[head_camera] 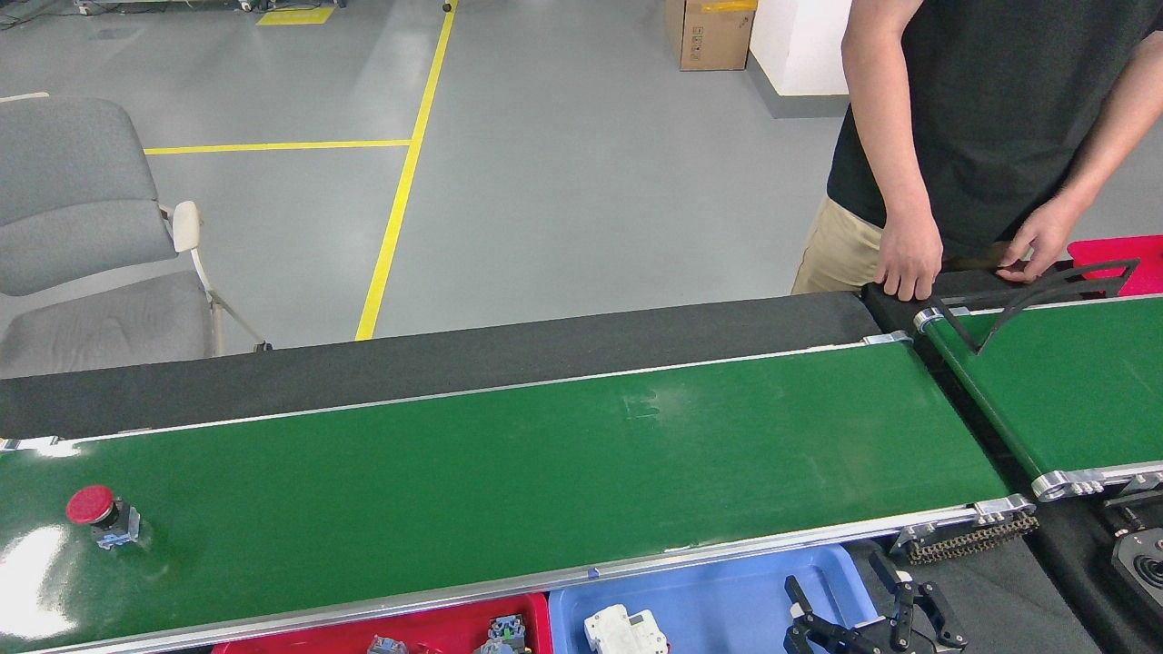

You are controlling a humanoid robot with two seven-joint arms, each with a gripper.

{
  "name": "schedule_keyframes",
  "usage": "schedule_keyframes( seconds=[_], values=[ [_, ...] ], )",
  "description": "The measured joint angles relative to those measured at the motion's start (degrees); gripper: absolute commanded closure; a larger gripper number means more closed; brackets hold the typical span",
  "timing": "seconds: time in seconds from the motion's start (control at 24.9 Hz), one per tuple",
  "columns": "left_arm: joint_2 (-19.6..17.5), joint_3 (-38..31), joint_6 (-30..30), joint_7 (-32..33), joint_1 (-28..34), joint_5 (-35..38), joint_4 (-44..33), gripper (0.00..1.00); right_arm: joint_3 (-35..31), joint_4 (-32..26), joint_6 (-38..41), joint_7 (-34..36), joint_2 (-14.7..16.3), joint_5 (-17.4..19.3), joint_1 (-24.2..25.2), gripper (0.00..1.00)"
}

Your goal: Pick switch part from conveyor to tray

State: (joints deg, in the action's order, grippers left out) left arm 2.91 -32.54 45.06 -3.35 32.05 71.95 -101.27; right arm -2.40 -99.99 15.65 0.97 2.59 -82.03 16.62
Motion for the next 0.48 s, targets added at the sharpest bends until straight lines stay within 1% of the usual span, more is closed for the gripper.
schedule_keyframes(
  seconds=[0.12,0.2,0.32,0.48],
  values=[
    [-0.2,-3.8,-6.1,0.2,-0.8,0.9,0.0,0.00,0.0,0.0,-0.1,0.0,0.0,0.0,0.0,0.02],
    [-1.6,-6.2,-9.1,0.2,-1.7,2.4,0.7,0.00,0.0,0.0,0.0,0.0,0.0,0.0,0.0,0.02],
    [-4.0,-7.1,-10.6,0.0,-3.7,3.0,2.2,0.00,0.0,0.0,0.1,0.0,0.0,0.0,0.0,0.02],
    [-4.8,-7.1,-11.2,0.0,-4.2,4.1,3.1,0.00,0.0,0.0,0.2,0.0,0.0,0.0,0.0,0.02]
  ],
)
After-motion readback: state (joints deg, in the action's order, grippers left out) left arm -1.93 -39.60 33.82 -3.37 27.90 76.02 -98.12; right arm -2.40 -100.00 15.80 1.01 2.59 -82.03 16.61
